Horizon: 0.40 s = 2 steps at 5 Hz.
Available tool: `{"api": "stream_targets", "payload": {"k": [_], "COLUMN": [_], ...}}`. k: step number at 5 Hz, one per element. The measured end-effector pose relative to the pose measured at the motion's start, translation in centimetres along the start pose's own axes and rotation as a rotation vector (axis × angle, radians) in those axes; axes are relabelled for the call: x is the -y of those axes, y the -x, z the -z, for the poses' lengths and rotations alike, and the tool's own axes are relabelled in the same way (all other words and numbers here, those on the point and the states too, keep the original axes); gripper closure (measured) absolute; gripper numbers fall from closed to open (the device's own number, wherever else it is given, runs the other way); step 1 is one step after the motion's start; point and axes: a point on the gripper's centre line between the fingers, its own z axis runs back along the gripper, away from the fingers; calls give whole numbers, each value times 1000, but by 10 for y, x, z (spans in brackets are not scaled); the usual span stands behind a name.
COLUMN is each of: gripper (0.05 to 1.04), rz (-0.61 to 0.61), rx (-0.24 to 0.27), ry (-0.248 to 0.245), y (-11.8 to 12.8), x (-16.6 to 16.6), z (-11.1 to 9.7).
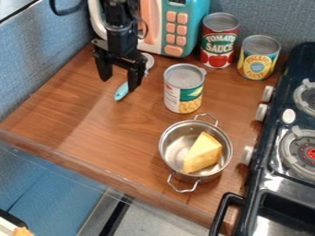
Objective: Take the blue spoon and put it at the center of the table
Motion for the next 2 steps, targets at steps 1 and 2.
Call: {"api": "stream_targets", "payload": {"k": [1,2], "gripper": [142,455], "rz": [-54,-70], "rx": [10,12], "ry": [-22,-22], "y": [-2,1], "x": [-1,0], "z": [13,17]}}
